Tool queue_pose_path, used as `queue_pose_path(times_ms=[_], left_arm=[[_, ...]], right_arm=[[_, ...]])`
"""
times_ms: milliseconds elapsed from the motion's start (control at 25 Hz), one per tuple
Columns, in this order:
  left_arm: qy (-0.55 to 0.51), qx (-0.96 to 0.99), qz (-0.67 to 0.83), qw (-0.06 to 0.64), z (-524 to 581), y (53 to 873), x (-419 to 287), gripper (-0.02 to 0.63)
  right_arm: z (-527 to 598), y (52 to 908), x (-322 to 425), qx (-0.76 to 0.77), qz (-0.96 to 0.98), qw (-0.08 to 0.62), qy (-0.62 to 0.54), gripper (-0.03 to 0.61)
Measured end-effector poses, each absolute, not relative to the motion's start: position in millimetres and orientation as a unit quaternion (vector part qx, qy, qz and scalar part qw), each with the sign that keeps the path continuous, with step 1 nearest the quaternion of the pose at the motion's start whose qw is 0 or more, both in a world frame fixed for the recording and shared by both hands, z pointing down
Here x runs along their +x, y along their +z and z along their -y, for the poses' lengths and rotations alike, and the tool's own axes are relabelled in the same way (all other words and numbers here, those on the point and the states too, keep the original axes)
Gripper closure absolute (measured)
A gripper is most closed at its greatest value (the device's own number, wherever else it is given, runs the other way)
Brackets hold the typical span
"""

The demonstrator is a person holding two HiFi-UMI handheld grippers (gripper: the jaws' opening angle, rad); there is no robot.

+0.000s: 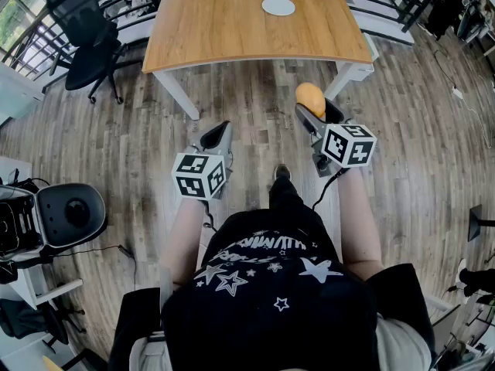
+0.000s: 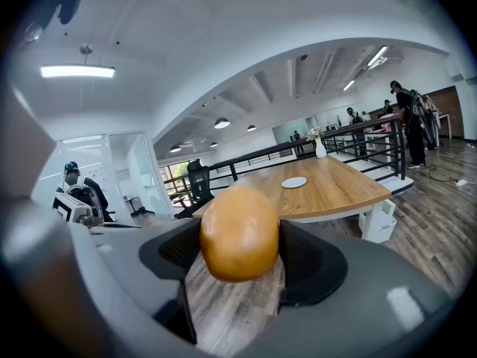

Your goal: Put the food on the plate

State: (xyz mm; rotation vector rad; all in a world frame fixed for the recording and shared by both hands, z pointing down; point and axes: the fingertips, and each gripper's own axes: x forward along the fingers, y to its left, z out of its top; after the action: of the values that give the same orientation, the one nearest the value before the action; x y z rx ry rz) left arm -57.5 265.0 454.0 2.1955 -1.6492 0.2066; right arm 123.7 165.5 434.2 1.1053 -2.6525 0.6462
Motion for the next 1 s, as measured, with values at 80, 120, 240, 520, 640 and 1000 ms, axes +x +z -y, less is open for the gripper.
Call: queue_pose_path(times_ms=[80, 120, 240, 520, 640, 1000], left_arm=[[0.074, 0.782, 0.587, 0.195, -263.8, 455.9, -59.3, 0.612], [0.074, 0.782, 0.587, 0.196, -263.4, 457.0, -60.0, 0.612], [0.074, 0.781, 0.588, 0.198, -264.1, 461.2, -60.2, 0.612], [0.073, 0.781, 0.587, 0.202, -268.5, 469.0, -61.8, 0.612], [0.074, 0.780, 0.586, 0.206, -270.2, 470.6, -63.5, 0.612], [0.075, 0.773, 0.590, 0.219, -282.9, 482.8, -76.1, 0.612]], right_arm=[[-164.0, 435.4, 121.7, 0.373, 0.896, 0.100, 0.219, 0.247], [-163.5, 436.5, 121.1, 0.373, 0.896, 0.101, 0.220, 0.247], [-164.4, 442.8, 122.0, 0.373, 0.895, 0.105, 0.223, 0.247], [-171.9, 454.8, 118.4, 0.371, 0.893, 0.113, 0.227, 0.247], [-172.8, 455.5, 114.0, 0.368, 0.894, 0.117, 0.228, 0.247], [-174.2, 460.0, 118.8, 0.380, 0.883, 0.098, 0.259, 0.246]])
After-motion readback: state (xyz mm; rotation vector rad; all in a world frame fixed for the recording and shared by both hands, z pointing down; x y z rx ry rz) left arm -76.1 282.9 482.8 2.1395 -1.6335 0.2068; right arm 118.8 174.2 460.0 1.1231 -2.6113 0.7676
